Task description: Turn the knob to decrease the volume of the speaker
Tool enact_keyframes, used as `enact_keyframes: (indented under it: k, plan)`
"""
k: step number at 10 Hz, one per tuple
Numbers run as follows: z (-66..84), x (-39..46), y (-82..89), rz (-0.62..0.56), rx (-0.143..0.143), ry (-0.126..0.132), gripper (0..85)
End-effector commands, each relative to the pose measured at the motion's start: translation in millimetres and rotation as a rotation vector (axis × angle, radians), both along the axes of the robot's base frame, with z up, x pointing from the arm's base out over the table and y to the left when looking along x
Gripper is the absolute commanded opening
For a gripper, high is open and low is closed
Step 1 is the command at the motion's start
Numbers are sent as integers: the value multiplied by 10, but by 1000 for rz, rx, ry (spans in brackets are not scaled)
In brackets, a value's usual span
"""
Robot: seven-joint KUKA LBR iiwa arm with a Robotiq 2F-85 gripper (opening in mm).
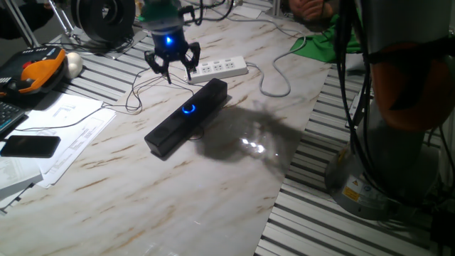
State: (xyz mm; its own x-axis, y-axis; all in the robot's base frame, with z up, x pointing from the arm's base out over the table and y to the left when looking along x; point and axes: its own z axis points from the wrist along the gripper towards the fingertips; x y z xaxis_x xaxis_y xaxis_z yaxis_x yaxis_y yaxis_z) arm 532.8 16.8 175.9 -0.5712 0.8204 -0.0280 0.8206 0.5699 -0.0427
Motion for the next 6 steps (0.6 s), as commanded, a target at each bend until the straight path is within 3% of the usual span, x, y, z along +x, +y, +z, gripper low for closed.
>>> enact_keyframes:
  k: [1, 2, 4, 6]
  plan:
    - [-117, 11, 7, -44, -10, -8, 510]
    - [-197, 5, 23, -67, -33, -21, 510]
    - [-305, -1, 17, -104, -29, -17, 510]
    - [-430, -41, 20, -123, -41, -30, 510]
